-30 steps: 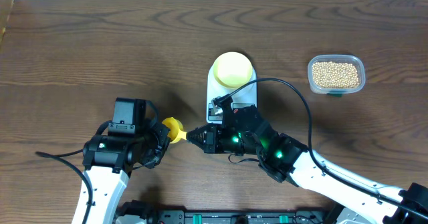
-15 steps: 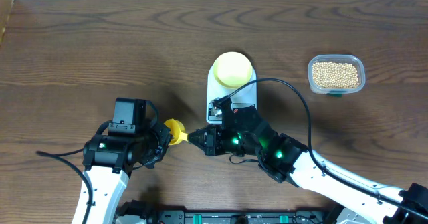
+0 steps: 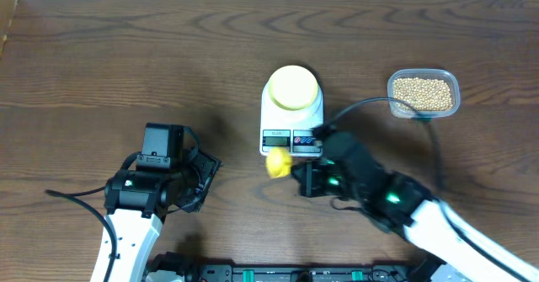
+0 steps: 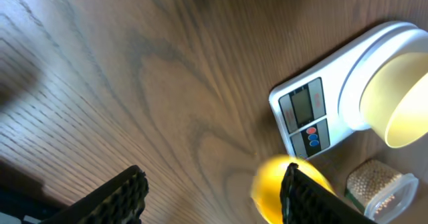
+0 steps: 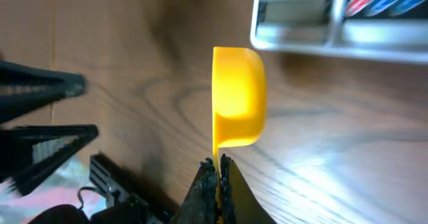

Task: Scoop item into bowl and weigh 50g on scale

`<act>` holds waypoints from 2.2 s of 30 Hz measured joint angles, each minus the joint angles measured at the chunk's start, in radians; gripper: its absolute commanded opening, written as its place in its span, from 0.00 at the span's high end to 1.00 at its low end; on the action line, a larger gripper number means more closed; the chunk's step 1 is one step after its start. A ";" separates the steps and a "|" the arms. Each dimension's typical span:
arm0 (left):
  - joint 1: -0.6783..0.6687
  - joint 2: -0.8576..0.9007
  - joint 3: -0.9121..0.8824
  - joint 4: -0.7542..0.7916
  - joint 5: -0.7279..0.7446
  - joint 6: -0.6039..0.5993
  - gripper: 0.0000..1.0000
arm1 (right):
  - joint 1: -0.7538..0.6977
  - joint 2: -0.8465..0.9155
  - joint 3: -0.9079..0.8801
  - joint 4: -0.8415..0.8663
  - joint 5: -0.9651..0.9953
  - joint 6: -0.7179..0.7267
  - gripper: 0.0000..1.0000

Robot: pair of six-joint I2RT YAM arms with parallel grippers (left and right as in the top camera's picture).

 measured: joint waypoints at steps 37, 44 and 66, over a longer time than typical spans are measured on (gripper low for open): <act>0.000 0.000 0.000 -0.061 -0.032 0.017 0.35 | -0.070 -0.549 0.000 -0.561 0.045 -0.058 0.99; 0.000 0.001 0.000 -0.049 -0.070 0.099 0.92 | -0.070 -0.549 0.000 -0.557 0.095 -0.058 0.99; -0.099 0.319 -0.002 0.533 -0.056 0.288 0.93 | -0.105 -0.549 0.000 -0.239 0.732 -0.060 0.99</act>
